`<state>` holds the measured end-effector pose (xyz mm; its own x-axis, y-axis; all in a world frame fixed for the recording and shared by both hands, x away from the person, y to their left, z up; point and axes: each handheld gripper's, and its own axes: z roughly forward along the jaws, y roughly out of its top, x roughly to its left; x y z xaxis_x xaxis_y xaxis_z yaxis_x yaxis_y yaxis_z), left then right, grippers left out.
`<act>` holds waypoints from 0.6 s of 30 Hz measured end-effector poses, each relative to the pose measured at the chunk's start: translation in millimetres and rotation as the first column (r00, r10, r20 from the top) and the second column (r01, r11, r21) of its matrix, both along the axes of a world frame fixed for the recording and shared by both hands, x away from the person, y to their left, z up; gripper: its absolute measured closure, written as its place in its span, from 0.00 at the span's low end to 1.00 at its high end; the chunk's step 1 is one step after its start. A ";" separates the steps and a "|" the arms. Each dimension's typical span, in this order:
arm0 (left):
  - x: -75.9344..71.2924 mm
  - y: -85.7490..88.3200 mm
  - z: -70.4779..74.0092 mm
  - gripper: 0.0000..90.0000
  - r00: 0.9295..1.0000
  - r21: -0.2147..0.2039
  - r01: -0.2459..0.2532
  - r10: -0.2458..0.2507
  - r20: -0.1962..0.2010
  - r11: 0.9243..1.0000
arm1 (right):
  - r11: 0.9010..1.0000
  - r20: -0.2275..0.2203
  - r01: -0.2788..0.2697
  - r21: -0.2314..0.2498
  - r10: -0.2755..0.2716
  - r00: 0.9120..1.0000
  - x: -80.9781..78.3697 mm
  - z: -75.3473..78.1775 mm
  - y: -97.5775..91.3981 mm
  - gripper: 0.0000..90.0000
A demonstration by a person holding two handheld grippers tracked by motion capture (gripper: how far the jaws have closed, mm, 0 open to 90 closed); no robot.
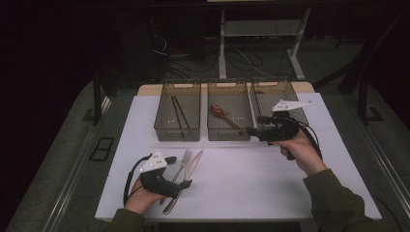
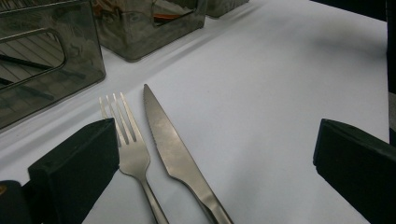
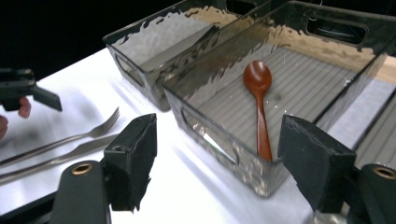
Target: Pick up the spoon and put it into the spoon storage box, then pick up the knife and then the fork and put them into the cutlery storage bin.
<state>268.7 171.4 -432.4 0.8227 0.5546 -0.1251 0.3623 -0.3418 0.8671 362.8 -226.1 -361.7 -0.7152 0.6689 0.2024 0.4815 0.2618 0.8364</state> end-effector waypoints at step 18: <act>-0.9 0.9 1.7 0.00 1.000 0.005 -0.014 0.014 0.009 1.000 | 1.000 -0.006 0.006 -0.024 -0.006 1.000 -44.3 -33.5 -31.0 0.24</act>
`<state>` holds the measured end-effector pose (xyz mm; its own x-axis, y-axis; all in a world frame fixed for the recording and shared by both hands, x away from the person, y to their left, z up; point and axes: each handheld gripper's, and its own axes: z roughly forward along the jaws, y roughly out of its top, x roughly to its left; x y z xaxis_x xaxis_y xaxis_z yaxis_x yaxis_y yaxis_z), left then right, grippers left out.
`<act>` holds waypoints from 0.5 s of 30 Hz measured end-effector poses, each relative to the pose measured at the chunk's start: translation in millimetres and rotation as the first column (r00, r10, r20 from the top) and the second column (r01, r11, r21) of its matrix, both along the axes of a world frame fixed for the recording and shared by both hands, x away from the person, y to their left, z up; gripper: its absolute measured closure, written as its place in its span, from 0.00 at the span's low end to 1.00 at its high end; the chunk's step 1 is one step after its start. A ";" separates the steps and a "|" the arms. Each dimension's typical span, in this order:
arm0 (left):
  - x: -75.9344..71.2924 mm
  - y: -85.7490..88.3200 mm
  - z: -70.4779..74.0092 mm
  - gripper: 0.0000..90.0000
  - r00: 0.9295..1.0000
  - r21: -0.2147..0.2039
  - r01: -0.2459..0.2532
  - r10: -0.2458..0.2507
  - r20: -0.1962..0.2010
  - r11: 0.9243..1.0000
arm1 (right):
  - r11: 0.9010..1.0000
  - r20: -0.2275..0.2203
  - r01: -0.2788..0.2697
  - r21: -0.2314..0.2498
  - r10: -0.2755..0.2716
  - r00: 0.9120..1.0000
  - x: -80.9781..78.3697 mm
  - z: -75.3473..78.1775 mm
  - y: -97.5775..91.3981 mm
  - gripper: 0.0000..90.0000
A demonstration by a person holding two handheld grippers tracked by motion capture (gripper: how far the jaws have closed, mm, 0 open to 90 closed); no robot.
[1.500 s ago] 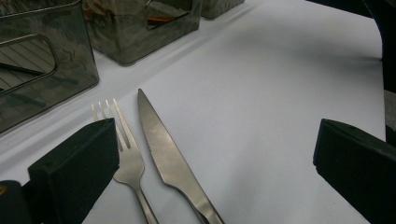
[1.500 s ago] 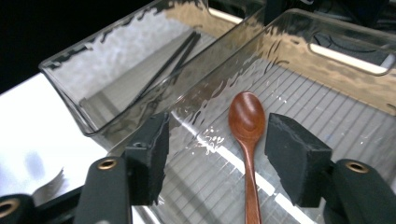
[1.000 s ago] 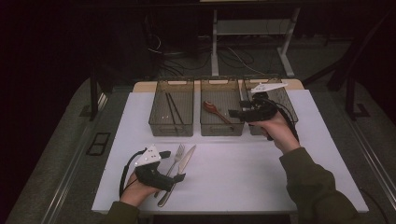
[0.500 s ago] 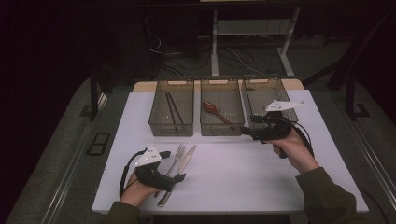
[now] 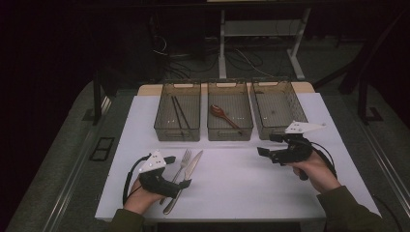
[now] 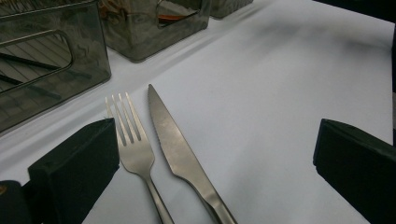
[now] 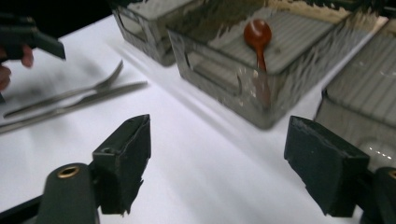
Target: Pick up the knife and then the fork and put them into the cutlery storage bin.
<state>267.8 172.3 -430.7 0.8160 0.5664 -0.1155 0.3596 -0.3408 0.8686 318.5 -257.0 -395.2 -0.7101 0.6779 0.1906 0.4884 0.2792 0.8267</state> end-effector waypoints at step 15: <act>-1.4 -0.7 1.5 0.00 1.000 0.018 -0.019 0.019 0.003 1.000 | 0.996 0.005 -0.008 -0.088 0.008 1.000 -36.8 -33.6 -20.7 0.20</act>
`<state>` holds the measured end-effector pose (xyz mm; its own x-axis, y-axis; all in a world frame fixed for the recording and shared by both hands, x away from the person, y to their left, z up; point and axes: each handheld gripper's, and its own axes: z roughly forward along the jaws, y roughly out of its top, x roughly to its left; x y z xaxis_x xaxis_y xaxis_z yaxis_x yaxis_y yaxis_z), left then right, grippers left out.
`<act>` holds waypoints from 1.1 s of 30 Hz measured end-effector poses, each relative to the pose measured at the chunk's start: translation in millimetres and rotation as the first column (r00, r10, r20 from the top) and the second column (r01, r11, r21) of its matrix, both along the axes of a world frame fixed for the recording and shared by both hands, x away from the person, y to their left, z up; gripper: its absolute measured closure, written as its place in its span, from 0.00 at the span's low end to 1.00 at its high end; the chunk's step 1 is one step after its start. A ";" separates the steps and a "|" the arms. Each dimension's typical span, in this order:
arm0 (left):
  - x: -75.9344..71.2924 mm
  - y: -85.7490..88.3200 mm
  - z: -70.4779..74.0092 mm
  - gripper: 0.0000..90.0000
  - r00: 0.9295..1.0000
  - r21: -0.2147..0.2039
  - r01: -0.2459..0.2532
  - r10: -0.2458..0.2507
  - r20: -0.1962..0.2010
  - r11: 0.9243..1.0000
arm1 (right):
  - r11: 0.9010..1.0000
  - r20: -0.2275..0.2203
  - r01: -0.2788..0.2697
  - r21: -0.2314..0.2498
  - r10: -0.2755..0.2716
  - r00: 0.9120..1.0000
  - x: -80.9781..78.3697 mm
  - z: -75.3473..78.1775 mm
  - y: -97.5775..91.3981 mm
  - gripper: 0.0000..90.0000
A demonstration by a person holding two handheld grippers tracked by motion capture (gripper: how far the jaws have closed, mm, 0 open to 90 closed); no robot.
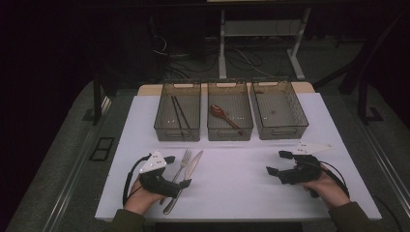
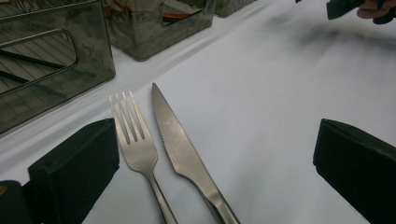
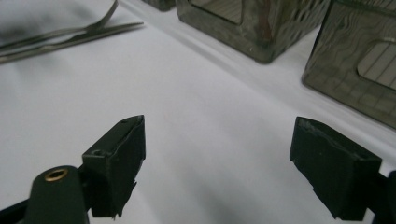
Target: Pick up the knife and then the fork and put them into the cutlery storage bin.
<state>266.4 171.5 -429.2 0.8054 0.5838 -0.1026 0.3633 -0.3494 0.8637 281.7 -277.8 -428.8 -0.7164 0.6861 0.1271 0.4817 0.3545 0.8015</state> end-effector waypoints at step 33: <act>15.1 9.7 -10.4 0.81 0.981 0.167 -0.116 0.139 -0.135 0.979 | 0.999 0.006 0.032 0.019 -0.032 0.999 -14.9 -13.1 -14.6 0.20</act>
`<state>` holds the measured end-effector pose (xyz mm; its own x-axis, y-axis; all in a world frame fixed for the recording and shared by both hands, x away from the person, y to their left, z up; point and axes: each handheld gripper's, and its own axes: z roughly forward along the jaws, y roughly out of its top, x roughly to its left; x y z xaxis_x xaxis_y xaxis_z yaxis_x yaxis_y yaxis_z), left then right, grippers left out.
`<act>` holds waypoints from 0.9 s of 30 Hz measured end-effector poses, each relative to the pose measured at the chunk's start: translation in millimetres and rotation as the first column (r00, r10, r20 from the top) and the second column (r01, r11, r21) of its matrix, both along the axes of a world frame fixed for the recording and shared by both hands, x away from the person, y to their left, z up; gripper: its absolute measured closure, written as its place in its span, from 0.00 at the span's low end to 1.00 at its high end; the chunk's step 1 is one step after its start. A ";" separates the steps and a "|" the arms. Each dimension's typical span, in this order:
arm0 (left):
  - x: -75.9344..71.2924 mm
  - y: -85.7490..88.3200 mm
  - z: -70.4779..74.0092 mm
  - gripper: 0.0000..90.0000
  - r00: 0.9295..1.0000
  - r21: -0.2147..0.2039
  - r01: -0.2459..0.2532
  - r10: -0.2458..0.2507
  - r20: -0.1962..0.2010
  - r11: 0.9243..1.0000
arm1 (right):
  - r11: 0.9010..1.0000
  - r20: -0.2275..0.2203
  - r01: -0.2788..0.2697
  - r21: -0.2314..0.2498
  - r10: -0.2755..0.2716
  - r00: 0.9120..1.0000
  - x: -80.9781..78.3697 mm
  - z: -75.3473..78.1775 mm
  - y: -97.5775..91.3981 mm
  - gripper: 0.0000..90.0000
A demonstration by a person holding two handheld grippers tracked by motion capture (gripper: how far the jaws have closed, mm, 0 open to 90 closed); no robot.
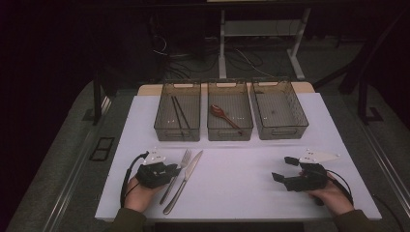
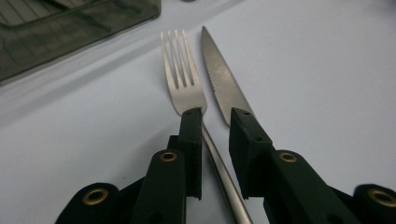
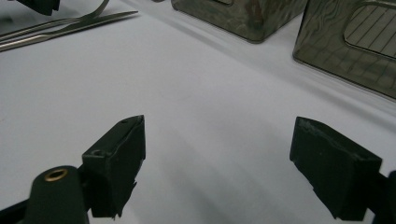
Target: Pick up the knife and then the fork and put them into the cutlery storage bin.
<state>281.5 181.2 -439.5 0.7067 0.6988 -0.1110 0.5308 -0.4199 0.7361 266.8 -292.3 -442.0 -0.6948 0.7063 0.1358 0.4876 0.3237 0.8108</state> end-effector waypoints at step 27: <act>4.3 -5.0 -7.5 0.95 0.994 0.053 -0.097 0.099 -0.036 0.994 | 1.000 0.005 -0.003 -0.017 0.003 1.000 -0.4 -0.2 0.9 0.20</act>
<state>285.8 176.2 -447.1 0.6307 0.7697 -0.0992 0.5987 -0.4012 0.6933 266.4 -291.4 -442.2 -0.6976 0.7063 0.1203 0.4822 0.3387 0.8079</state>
